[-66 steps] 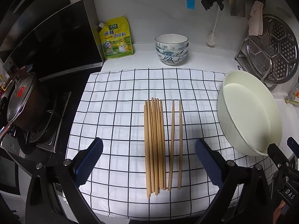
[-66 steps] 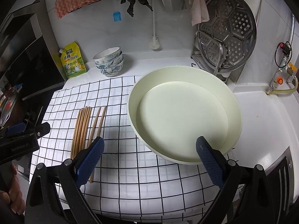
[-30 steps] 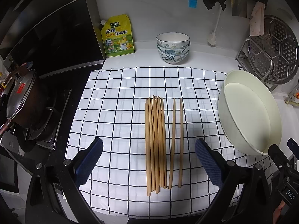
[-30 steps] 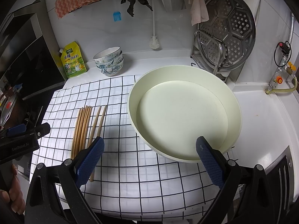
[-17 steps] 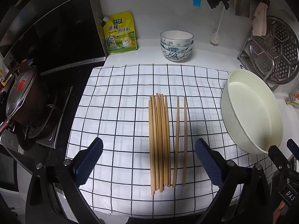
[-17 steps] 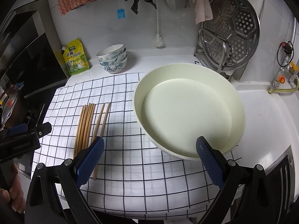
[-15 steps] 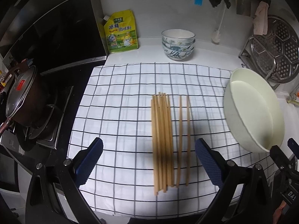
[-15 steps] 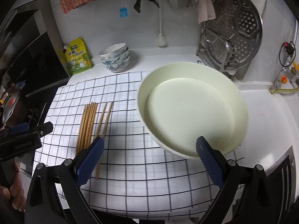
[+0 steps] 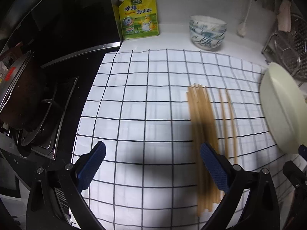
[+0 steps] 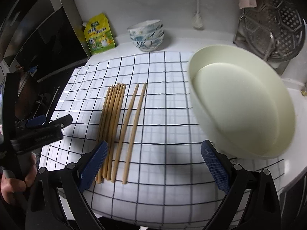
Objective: Organize utensils
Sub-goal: 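Lower the left tool toward the chopsticks while the right tool also approaches them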
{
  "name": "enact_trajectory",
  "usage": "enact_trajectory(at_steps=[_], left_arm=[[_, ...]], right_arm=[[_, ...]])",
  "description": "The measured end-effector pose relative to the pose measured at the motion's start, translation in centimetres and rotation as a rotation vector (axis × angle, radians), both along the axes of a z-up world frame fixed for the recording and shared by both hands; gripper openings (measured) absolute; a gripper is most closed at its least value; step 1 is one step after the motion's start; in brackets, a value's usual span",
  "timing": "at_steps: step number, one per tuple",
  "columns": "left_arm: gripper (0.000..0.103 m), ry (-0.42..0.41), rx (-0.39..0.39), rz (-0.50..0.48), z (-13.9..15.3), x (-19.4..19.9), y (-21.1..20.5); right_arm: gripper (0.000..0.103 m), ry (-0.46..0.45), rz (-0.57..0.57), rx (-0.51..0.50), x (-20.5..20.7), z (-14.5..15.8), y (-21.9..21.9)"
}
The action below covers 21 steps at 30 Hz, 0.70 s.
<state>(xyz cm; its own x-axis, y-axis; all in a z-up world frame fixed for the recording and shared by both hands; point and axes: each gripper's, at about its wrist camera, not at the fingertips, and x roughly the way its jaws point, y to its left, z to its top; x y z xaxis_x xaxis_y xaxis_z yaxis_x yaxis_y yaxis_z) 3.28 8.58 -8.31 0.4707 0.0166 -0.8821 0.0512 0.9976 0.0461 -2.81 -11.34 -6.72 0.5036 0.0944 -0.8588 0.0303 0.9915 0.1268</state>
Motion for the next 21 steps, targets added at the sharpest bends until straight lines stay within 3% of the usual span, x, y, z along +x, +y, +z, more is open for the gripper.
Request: enact_trajectory(at_steps=[12, 21], left_arm=[[0.097, 0.027, -0.016, -0.063, -4.2, 1.4, 0.6], [0.097, 0.037, -0.059, -0.089, -5.1, 1.9, 0.1]], right_arm=[[0.094, 0.088, -0.057, -0.085, 3.6, -7.0, 2.4], [0.094, 0.104, -0.056, -0.197, 4.5, -8.7, 3.3]])
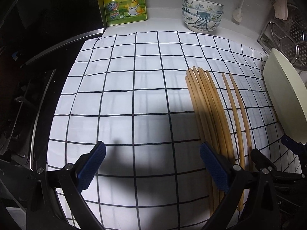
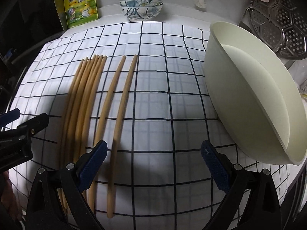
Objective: Organize utensils
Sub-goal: 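Lower the left tool toward the chopsticks while the right tool also approaches them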
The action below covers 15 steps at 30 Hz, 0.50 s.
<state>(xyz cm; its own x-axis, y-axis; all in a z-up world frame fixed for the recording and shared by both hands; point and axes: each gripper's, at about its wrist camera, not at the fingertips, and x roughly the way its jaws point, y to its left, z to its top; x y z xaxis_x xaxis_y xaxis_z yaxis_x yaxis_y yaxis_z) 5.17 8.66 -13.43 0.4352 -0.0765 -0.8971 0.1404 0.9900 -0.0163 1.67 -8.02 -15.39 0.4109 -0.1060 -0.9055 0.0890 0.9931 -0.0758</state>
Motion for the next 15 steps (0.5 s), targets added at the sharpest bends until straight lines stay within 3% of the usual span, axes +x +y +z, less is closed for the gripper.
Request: enact_trajectory(at_steps=[15], left_arm=[[0.097, 0.026, -0.01, -0.05, -1.0, -0.1, -1.7]], right_arm=[[0.094, 0.008, -0.065, -0.019, -0.8, -0.6, -1.9]])
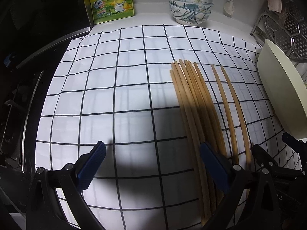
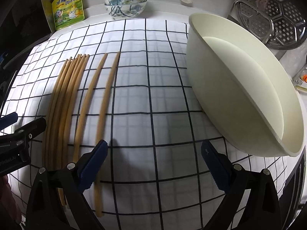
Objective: Organize utensils
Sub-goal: 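Lower the left tool toward the chopsticks while the right tool also approaches them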
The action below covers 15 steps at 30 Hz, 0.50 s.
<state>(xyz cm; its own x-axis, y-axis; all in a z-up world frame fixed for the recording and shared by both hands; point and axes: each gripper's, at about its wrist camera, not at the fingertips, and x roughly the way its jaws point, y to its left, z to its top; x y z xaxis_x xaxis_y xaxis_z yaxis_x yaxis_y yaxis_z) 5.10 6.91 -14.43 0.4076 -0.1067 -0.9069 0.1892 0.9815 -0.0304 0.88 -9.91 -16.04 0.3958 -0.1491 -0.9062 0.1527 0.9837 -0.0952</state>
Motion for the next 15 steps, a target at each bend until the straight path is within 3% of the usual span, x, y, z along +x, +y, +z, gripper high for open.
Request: enact_trajectory(at_steps=[3, 15], left_arm=[[0.098, 0.001, 0.031, 0.006, -0.4, -0.1, 0.1], [0.097, 0.0, 0.024, 0.054, -0.6, -0.5, 2.1]], right_arm=[[0.094, 0.0, 0.004, 0.007, -0.3, -0.1, 0.1], [0.094, -0.02, 0.063, 0.035, -0.2, 0.3, 1.8]])
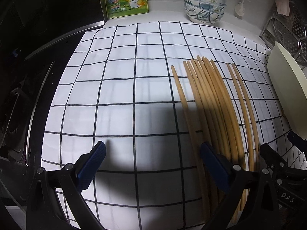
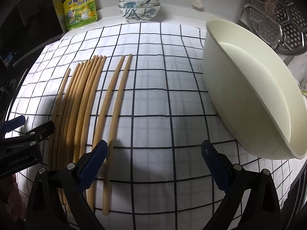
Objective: Organize utensils
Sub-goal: 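Lower the left tool toward the chopsticks while the right tool also approaches them, then close the left tool on one chopstick while the right tool grasps another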
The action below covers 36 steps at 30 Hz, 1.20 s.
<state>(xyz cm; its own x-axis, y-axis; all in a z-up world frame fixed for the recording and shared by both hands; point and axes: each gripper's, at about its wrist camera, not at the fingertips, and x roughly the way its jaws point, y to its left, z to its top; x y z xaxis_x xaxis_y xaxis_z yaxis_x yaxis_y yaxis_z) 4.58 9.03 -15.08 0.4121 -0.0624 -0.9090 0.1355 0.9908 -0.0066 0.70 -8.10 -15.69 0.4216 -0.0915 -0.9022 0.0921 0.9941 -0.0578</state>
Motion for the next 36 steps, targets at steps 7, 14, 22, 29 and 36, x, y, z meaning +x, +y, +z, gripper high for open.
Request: enact_trajectory(at_steps=[7, 14, 22, 29, 36], left_arm=[[0.098, -0.012, 0.025, -0.001, -0.3, -0.1, -0.4], [0.077, -0.007, 0.008, -0.006, 0.2, -0.6, -1.0], [0.012, 0.023, -0.027, -0.02, 1.0, -0.8, -1.4], [0.007, 0.072, -0.085, -0.018, 1.2, -0.4, -0.4], [0.007, 0.074, -0.084, -0.041, 3.2, -0.7, -0.4]], right_arm=[[0.093, 0.01, 0.005, -0.053, 0.5, -0.7, 0.6], [0.07, -0.02, 0.063, -0.053, 0.4, -0.5, 1.5], [0.013, -0.008, 0.169, -0.007, 0.9, -0.2, 3.6], [0.006, 0.005, 0.139, 0.094, 1.2, 0.0, 2.8], [0.006, -0.01, 0.113, 0.188, 0.7, 2.0, 1.4]])
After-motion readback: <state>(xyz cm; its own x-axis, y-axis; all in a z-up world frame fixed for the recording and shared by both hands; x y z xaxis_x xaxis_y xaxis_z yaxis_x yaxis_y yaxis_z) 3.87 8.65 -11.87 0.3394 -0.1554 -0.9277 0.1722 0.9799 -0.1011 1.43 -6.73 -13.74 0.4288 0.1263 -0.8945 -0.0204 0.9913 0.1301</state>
